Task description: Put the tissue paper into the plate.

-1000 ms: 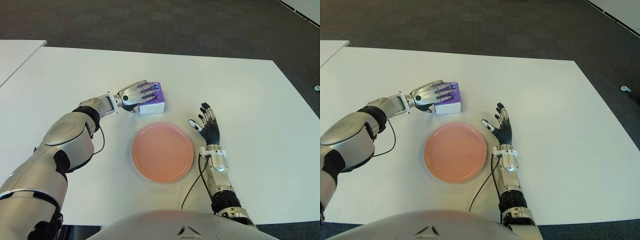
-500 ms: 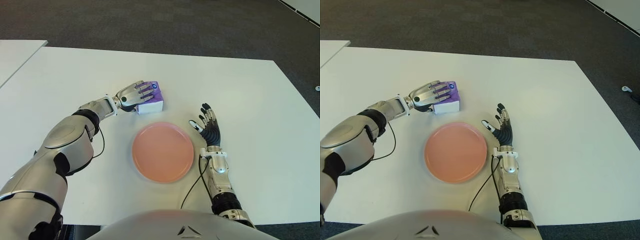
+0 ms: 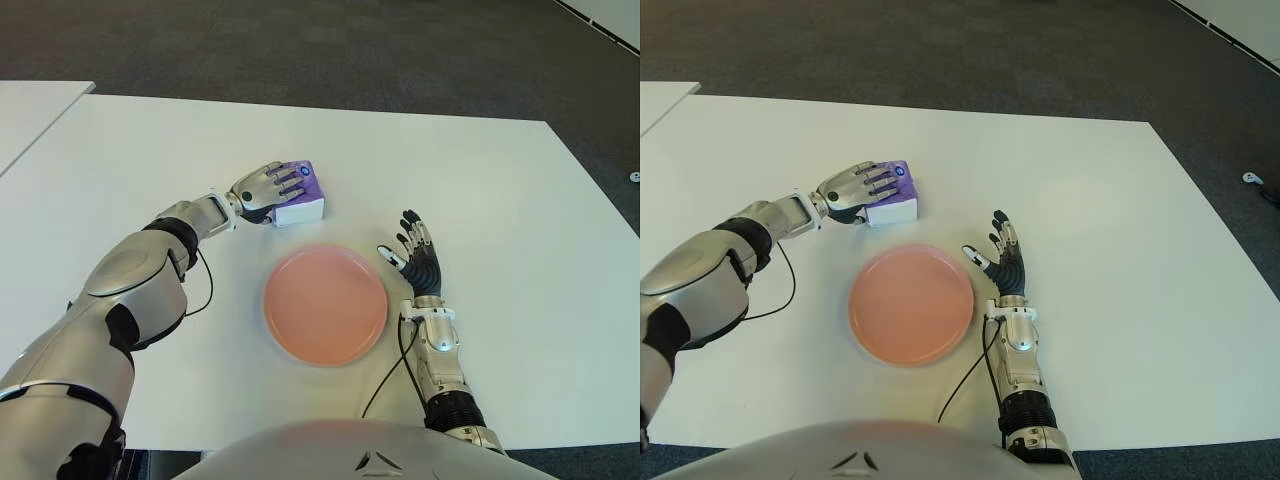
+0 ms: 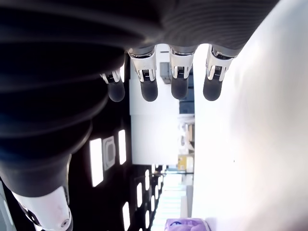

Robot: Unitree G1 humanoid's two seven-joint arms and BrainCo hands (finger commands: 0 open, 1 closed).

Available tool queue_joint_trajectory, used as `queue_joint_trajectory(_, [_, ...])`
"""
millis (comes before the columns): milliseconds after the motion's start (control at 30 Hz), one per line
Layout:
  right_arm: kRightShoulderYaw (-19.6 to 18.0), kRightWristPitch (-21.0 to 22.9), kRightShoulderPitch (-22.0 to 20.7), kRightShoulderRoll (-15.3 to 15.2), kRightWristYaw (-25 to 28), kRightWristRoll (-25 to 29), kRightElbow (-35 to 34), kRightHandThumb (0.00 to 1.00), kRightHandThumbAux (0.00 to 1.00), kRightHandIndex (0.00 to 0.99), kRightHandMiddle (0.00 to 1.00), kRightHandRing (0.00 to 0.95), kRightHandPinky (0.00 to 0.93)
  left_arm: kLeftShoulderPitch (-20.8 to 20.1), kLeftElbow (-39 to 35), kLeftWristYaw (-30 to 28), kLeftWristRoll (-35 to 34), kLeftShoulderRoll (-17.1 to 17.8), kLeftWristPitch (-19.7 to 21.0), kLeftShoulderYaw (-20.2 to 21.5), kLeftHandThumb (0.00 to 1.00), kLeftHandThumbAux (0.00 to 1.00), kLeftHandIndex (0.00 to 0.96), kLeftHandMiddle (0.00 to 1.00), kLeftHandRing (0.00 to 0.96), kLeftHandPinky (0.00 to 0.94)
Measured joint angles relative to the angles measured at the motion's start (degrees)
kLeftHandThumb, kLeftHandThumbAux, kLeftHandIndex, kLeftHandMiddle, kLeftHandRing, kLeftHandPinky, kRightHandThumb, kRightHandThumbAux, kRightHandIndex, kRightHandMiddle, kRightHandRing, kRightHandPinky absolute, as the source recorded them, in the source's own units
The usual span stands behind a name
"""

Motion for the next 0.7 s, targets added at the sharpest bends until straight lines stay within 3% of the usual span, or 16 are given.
queue_joint_trajectory(200, [0.2, 0.2, 0.8, 0.0, 0.5, 0.0, -1.0, 0.138, 0.721, 0.0, 0.0, 0.0, 0.0, -0.3, -1.1, -3.1, -2.4, 2.3, -5.5, 1.2, 0.38, 0.591, 0.047, 0.044, 0.086, 0.226])
queue_joint_trajectory(467, [0.6, 0.2, 1.4, -0.1, 0.8, 0.0, -1.8, 0.13, 0.726, 0.0, 0.0, 0.0, 0.0, -1.0, -1.8, -9.7, -5.7, 5.5, -9.8, 3.3, 0.383, 0.588, 0.055, 0.059, 0.12, 0.257])
queue_joint_trajectory(700, [0.9, 0.2, 1.4, -0.1, 0.7, -0.2, -1.9, 0.14, 0.717, 0.0, 0.0, 0.0, 0.0, -1.0, -2.6, -15.8, -8.9, 7.9, -11.5, 5.5, 0.389, 0.59, 0.047, 0.071, 0.124, 0.224])
